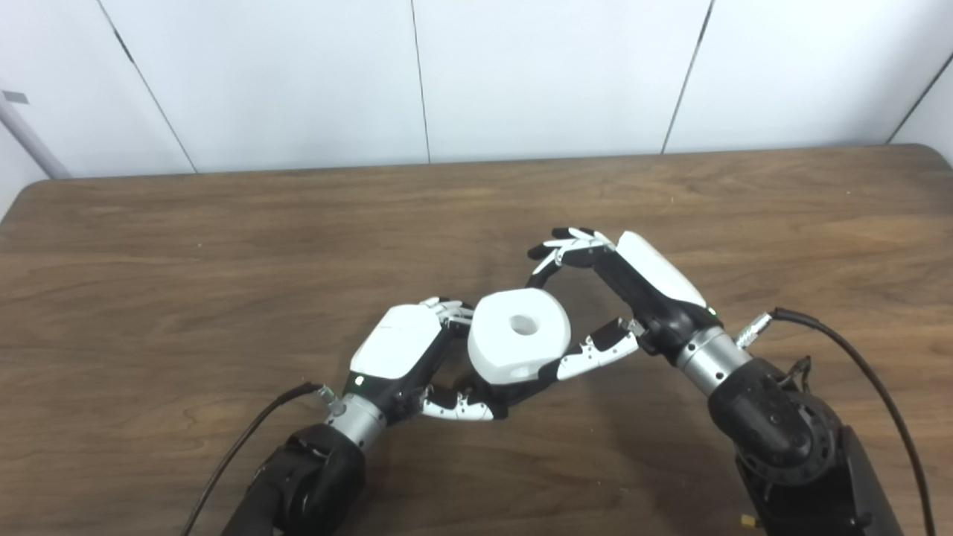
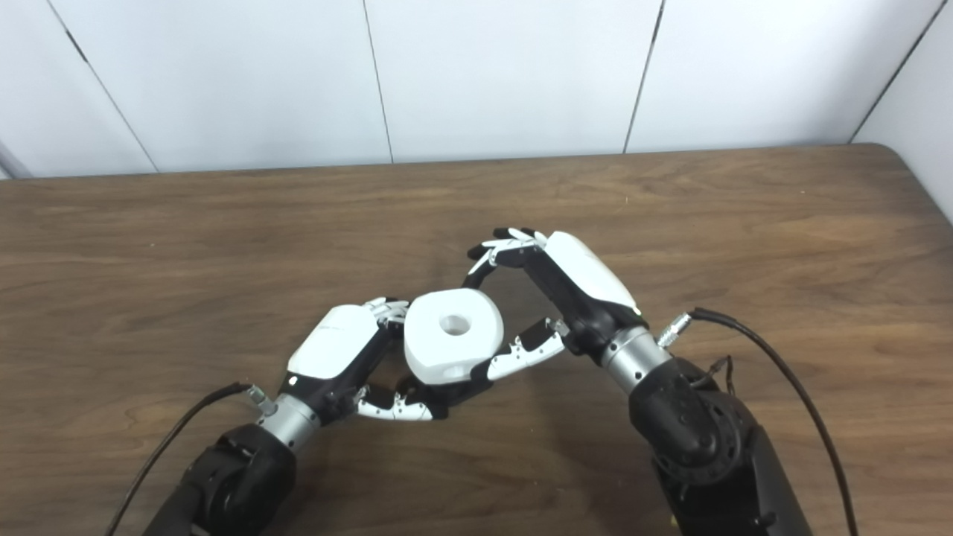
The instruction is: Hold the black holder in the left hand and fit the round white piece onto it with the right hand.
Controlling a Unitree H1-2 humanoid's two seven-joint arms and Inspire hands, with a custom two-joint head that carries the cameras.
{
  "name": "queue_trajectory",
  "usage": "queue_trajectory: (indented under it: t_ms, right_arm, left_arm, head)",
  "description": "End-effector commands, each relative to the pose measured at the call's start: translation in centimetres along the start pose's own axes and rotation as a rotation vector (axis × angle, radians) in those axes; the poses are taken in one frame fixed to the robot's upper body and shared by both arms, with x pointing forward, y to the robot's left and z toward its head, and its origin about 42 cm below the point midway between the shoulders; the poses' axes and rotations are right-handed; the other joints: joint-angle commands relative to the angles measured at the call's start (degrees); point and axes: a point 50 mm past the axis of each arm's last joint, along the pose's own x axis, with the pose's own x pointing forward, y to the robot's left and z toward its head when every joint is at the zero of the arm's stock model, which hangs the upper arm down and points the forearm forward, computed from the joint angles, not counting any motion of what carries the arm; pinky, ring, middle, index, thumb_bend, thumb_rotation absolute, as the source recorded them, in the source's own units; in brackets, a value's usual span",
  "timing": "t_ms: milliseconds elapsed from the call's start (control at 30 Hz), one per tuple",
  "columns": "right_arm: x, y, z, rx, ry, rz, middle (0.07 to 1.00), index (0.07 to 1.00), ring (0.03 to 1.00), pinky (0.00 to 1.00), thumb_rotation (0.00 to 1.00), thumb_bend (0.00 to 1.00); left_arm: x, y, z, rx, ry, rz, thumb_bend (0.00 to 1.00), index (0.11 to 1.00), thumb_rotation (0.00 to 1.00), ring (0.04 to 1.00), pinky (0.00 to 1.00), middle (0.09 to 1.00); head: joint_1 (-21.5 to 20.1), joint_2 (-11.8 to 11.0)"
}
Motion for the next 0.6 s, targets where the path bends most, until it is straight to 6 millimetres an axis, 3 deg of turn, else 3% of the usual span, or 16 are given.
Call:
queue_trajectory:
  t_ms: [0,567]
  right_arm:
    - [0.12,-1.05,1.27,-0.038,-0.068,-0.035,0.806,0.482,0.937,1.00,0.13,0.52]
    - [0.01,-0.91,1.17,-0.064,-0.056,-0.022,0.805,0.481,0.938,1.00,0.13,0.52]
  left_arm:
    - [-0.10,-0.98,-0.71,0.006,0.029,-0.072,0.52,0.483,0.05,0.844,0.91,0.771]
    - [-0.06,-0.89,-0.71,0.006,0.031,-0.068,0.52,0.482,0.05,0.840,0.90,0.768]
  head:
    - [0.1,0.0]
    - [0.1,0.7]
